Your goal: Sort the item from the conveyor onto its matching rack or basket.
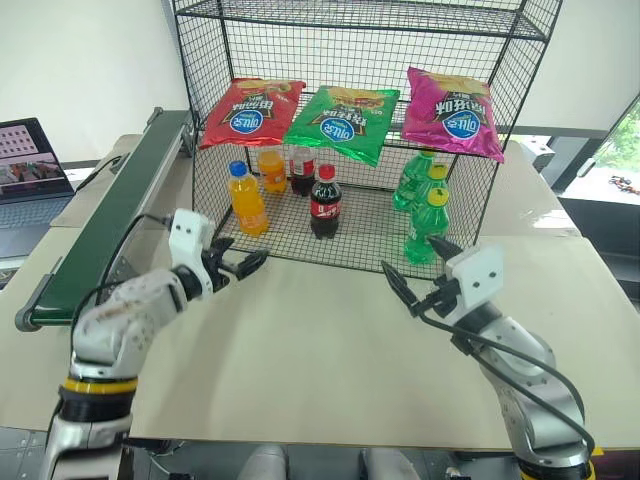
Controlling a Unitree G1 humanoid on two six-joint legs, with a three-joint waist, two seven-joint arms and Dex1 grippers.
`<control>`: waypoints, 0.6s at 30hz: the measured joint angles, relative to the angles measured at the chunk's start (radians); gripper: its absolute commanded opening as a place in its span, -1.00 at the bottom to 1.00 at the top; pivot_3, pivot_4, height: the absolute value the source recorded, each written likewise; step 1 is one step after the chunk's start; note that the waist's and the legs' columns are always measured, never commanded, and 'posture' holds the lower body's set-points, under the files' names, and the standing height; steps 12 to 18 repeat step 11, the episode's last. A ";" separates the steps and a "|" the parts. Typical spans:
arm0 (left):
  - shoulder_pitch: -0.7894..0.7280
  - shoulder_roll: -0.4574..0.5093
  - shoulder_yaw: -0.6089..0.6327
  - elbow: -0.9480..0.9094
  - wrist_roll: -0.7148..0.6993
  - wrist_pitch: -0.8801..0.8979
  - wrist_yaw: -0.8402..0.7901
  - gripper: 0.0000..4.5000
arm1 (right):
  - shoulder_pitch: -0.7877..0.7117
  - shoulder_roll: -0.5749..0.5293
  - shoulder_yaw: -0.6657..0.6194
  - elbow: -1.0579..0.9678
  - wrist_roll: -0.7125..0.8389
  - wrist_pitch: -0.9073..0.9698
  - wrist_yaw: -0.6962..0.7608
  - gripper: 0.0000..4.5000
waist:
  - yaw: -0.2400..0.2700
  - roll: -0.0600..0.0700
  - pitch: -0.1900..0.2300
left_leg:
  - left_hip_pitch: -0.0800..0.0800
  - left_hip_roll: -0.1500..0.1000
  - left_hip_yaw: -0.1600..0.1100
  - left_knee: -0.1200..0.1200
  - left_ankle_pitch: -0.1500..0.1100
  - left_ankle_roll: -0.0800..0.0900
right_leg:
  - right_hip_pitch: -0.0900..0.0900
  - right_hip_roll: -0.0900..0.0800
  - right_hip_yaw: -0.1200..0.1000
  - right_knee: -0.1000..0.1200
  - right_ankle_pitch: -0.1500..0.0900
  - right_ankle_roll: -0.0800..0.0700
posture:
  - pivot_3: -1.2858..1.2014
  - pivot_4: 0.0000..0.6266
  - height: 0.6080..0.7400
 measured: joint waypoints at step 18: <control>0.068 -0.160 -0.039 0.204 0.239 -0.352 0.041 0.99 | 0.065 0.103 -0.002 0.118 -0.095 -0.111 -0.135 1.00 | -0.002 0.001 0.000 | 0.000 0.000 0.000 0.000 0.000 0.000 | 0.000 0.000 0.000 0.000 0.000 0.000 | 0.03 -0.52 0.97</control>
